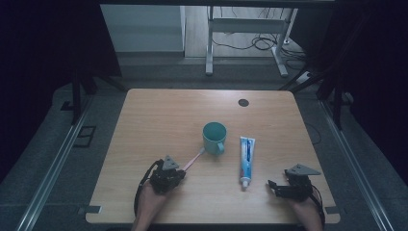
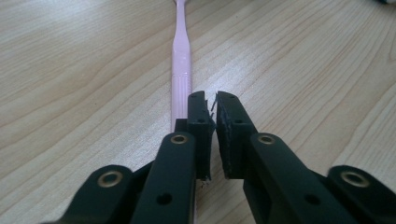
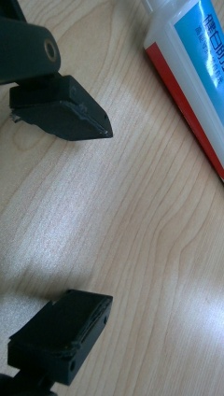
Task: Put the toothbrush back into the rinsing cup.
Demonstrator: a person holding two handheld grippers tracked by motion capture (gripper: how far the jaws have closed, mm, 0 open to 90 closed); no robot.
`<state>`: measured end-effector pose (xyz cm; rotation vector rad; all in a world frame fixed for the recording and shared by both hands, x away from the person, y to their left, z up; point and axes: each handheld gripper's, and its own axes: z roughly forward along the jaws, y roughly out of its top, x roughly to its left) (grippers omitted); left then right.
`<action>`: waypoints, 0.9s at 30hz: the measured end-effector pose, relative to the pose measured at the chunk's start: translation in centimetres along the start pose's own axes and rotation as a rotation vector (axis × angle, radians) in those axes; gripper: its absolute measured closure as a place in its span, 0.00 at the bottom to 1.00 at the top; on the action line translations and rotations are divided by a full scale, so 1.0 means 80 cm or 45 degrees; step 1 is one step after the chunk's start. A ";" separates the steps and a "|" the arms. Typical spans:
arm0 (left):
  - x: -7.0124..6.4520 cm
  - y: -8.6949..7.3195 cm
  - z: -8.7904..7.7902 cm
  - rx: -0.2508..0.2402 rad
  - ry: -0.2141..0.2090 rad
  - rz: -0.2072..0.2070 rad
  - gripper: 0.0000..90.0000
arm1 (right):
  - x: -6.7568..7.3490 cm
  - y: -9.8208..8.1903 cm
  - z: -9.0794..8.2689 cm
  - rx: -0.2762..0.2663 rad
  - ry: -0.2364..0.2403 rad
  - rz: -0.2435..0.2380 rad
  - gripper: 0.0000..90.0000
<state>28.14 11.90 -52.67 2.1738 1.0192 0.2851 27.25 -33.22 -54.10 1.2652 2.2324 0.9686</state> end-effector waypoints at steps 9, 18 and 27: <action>0.011 0.012 -0.013 0.048 0.034 -0.009 0.80 | 0.000 0.000 0.000 0.000 -0.001 0.001 0.18; 0.025 0.040 -0.008 0.253 0.024 0.016 0.71 | 0.001 0.002 0.002 0.001 0.000 0.001 0.17; 0.021 0.073 0.017 0.472 0.005 0.094 0.68 | 0.001 0.002 0.002 0.003 -0.001 0.005 0.17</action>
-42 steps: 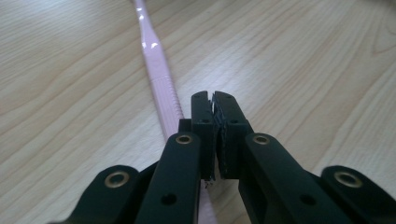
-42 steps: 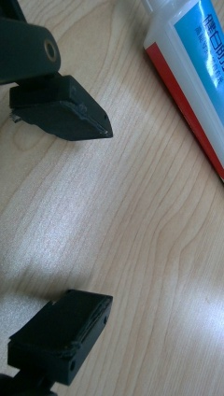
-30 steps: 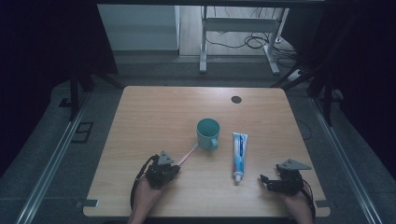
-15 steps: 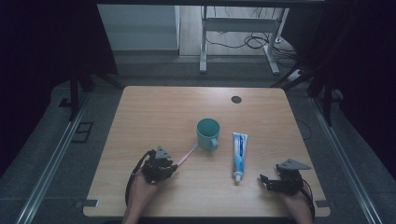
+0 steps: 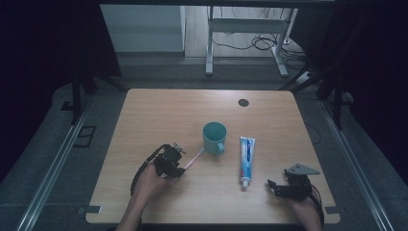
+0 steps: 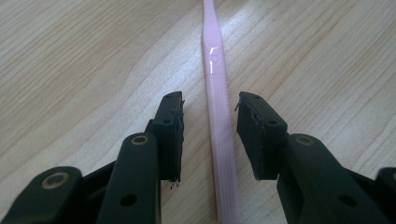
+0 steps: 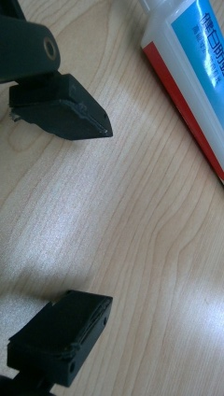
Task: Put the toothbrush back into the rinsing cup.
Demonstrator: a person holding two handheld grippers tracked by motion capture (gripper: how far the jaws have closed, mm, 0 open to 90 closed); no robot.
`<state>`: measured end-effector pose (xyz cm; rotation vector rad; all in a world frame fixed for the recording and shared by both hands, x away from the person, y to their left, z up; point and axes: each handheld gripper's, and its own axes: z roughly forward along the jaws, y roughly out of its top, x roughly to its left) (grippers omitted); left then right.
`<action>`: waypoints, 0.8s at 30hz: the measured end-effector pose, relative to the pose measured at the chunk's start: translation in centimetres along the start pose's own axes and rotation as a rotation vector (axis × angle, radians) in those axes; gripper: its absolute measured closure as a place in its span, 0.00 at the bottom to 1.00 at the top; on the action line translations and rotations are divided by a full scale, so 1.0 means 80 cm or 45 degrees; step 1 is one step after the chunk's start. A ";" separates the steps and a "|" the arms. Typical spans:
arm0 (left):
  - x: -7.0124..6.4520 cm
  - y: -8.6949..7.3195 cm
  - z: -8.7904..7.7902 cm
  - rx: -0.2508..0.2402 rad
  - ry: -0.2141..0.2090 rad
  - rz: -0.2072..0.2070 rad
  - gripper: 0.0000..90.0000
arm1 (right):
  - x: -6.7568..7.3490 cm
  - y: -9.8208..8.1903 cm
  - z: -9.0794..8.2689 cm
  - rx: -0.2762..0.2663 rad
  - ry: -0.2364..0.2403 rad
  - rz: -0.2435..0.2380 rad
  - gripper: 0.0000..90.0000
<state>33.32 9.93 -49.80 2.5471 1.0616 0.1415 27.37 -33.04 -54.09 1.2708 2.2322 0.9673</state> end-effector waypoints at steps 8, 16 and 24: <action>0.001 0.036 0.010 0.183 -0.019 0.038 0.70 | 0.000 0.000 0.000 0.001 -0.001 0.000 0.17; 0.002 0.061 0.021 0.351 -0.026 0.027 0.74 | 0.000 0.000 0.000 0.002 0.000 -0.001 0.17; 0.005 0.069 0.030 0.445 -0.026 0.021 0.78 | 0.001 0.000 0.000 0.002 0.002 -0.003 0.17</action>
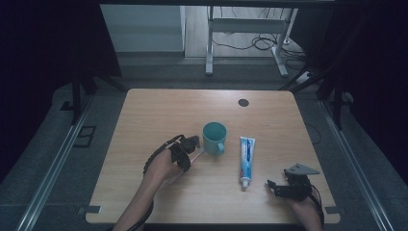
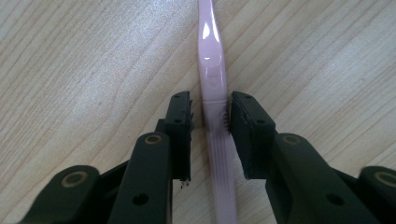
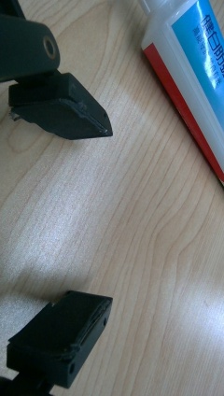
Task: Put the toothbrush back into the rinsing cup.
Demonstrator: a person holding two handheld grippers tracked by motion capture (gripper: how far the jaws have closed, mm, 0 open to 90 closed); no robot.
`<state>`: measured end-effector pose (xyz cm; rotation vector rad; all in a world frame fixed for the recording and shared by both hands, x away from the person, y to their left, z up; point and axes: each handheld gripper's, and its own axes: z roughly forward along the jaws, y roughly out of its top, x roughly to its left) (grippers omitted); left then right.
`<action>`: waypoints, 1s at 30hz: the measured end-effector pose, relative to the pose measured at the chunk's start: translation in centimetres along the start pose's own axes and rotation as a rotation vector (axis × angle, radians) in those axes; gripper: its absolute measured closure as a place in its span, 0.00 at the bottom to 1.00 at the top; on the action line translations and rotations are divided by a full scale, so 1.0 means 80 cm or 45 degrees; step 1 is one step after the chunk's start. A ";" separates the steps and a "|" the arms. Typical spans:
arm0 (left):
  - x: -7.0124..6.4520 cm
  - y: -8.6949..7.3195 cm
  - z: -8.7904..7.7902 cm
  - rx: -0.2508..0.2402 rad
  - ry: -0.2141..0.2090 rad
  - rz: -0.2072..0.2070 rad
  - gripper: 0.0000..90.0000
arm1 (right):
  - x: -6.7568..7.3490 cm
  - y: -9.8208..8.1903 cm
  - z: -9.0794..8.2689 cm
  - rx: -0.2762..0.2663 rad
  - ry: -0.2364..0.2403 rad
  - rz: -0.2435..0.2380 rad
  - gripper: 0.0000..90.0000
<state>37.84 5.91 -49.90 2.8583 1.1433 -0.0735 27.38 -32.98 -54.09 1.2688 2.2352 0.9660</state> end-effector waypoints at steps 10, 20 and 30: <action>-0.001 0.006 0.001 0.033 0.036 -0.017 0.87 | 0.000 0.000 0.000 0.000 0.001 -0.001 0.17; 0.004 -0.001 -0.004 -0.030 0.034 -0.039 0.88 | 0.000 0.000 0.000 0.000 0.001 -0.001 0.17; 0.012 -0.011 -0.016 -0.081 0.024 -0.054 0.88 | 0.000 0.000 0.000 0.000 0.001 -0.001 0.17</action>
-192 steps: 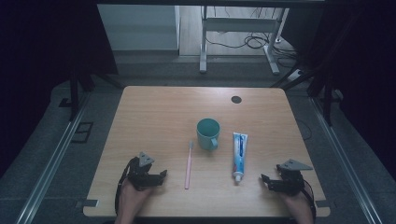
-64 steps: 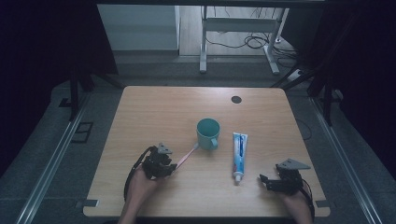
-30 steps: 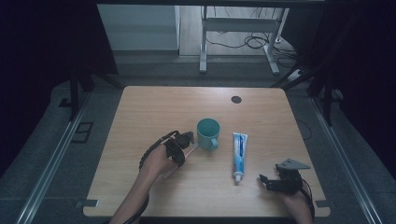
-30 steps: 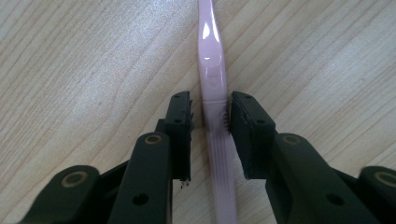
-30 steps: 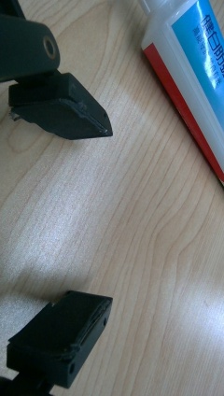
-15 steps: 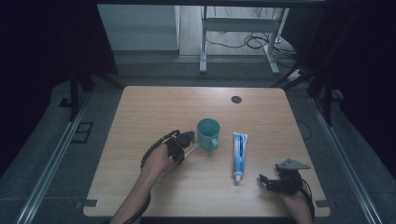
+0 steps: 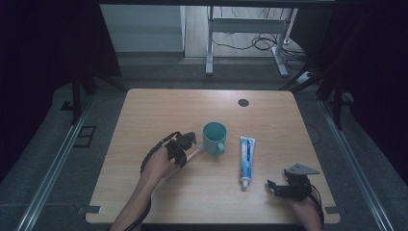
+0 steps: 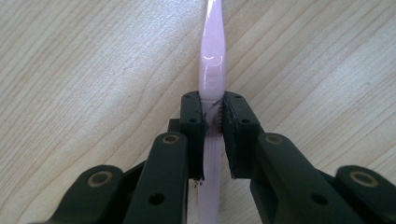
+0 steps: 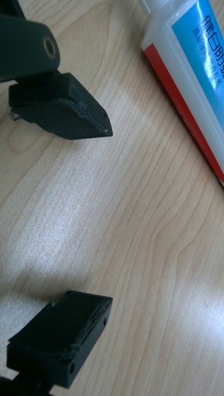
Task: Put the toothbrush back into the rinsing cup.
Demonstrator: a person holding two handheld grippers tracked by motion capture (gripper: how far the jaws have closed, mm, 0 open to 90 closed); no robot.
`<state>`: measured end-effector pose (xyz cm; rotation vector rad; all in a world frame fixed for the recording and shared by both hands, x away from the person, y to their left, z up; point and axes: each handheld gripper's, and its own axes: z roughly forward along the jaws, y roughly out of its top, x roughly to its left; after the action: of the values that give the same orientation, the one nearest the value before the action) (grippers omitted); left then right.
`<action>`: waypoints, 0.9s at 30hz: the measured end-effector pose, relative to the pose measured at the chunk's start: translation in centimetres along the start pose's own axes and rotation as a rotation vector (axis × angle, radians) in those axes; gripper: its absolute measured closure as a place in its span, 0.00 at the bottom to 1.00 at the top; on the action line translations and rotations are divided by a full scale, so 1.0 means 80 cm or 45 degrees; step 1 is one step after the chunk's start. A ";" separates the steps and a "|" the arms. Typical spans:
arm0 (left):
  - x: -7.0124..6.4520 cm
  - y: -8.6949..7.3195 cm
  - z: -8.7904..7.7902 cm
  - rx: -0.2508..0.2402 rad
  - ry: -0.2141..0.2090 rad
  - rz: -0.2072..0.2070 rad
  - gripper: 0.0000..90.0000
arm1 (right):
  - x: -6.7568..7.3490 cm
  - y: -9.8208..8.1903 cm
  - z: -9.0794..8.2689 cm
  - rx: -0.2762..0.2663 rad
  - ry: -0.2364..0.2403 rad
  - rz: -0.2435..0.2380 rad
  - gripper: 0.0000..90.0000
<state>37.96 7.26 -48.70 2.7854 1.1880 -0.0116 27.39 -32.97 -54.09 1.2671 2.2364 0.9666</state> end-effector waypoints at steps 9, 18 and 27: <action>0.013 -0.012 -0.012 -0.071 -0.032 -0.021 0.88 | 0.000 0.000 0.000 0.000 0.000 0.000 0.17; 0.019 -0.022 -0.036 -0.219 -0.045 -0.034 0.88 | 0.000 0.000 0.000 0.000 0.000 0.000 0.17; 0.022 -0.031 -0.057 -0.373 -0.053 -0.027 0.88 | 0.000 0.000 0.000 0.000 0.000 0.002 0.17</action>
<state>37.23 10.68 -44.51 2.5064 1.1100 0.0944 27.38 -32.96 -54.09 1.2693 2.2355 0.9674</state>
